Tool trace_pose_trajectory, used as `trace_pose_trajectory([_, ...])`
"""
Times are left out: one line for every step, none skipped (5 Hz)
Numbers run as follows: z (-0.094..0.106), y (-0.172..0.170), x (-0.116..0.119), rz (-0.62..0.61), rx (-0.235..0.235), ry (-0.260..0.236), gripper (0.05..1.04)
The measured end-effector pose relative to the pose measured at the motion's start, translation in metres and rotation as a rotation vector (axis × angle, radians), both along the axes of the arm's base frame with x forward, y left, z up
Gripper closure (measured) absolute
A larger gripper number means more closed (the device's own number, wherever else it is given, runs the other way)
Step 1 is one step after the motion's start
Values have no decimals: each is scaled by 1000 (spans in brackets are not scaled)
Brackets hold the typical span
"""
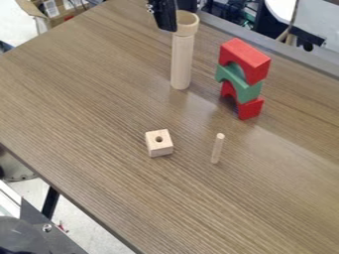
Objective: Put the circular ring on top of the cylinder
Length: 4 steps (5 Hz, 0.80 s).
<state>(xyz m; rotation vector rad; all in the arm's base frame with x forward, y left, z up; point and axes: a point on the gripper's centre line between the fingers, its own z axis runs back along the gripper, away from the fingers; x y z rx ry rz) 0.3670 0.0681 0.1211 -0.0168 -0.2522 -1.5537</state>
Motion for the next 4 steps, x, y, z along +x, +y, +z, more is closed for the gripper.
trace_pose_trajectory([1,-2,1,-4,-11,-6,339])
trace_pose_trajectory([1,-4,1,-4,-22,-10,339])
trace_pose_trajectory([0,-4,1,-3,-26,-7,339])
trace_pose_trajectory([0,-3,0,-3,-20,-6,339])
